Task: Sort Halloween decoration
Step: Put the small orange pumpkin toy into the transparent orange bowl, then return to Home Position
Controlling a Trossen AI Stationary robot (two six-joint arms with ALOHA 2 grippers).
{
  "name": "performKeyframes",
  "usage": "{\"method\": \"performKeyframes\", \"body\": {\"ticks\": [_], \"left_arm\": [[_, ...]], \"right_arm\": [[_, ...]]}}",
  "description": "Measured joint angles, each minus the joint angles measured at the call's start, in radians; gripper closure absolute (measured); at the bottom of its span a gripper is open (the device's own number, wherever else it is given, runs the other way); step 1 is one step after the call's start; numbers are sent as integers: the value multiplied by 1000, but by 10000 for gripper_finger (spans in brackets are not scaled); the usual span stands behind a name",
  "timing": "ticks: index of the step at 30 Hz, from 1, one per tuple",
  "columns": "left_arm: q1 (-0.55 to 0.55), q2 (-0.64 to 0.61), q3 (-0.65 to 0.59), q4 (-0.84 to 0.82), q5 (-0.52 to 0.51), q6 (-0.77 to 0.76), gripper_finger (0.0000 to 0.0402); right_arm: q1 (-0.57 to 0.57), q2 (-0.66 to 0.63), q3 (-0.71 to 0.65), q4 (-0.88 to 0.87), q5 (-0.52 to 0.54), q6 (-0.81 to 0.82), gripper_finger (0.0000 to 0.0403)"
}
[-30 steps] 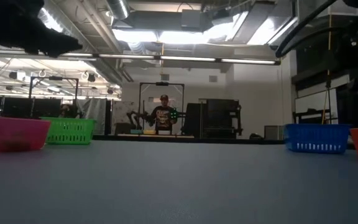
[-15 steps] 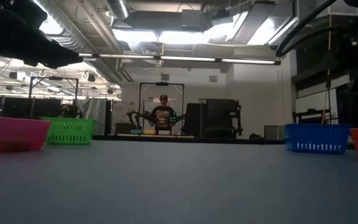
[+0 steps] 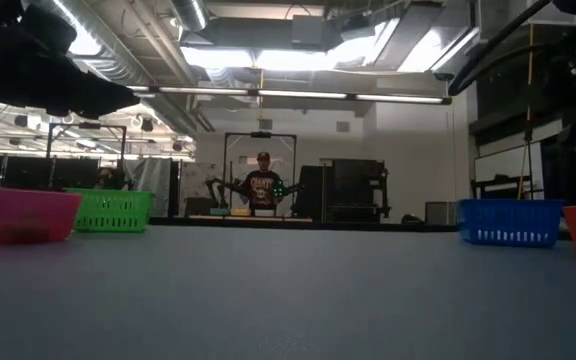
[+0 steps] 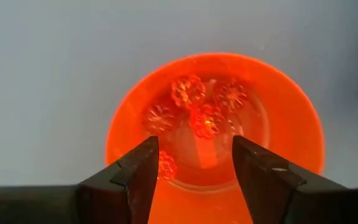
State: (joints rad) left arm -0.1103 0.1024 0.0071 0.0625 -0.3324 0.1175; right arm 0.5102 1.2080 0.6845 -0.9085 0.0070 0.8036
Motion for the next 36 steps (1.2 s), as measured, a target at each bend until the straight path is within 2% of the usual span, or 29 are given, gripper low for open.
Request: {"method": "performKeyframes", "body": {"ticks": [6, 12, 20, 26, 31, 36], "left_arm": [[60, 0, 0, -3, 121, -1, 227], [112, 0, 0, -19, 136, -35, 227], [119, 0, 0, -21, 145, -61, 227], [119, 0, 0, -21, 144, -90, 227], [119, 0, 0, -21, 141, -85, 227], [119, 0, 0, -20, 141, -82, 227]], "right_arm": [[0, 0, 68, -134, 24, -60, 204], [0, 0, 217, -227, 152, -154, 204], [-4, -1, 451, -215, 299, -292, 205], [-70, -1, 619, -187, 415, -461, 205], [-153, -1, 697, -114, 378, -636, 210], [-235, -1, 726, -112, 302, -744, 260]]}}
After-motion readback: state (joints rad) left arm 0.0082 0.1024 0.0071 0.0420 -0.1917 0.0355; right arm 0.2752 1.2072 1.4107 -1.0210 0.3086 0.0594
